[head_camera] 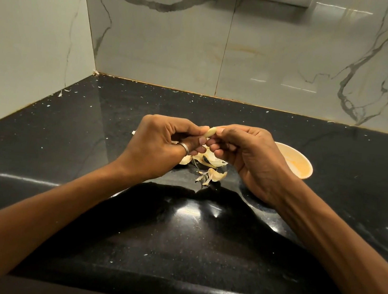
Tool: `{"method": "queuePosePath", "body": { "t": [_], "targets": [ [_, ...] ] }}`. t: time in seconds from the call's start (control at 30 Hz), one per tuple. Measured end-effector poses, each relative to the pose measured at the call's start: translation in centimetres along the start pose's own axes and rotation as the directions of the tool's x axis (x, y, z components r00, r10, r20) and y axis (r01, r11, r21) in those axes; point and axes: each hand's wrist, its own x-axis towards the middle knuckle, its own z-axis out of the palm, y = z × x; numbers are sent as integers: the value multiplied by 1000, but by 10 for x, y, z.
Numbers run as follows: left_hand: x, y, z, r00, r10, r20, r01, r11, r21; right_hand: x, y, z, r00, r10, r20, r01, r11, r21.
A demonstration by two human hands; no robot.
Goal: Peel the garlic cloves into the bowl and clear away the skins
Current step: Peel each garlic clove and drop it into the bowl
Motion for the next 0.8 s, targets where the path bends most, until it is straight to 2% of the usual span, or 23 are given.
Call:
{"method": "queuePosePath", "body": {
  "t": [0.23,0.53,0.8],
  "targets": [
    [1,0,1,1000,9,-1,-9,1000,11,1,2,2,999,6,-33,-6,1000,5],
    [4,3,-3,999,-23,-42,22,999,-30,-3,-4,4,1000,-16,-1,16,996,90],
    [2,4,-5,989,145,-17,-139,972,192,-3,0,1,995,-97,5,97,994,-48]
  ]
}}
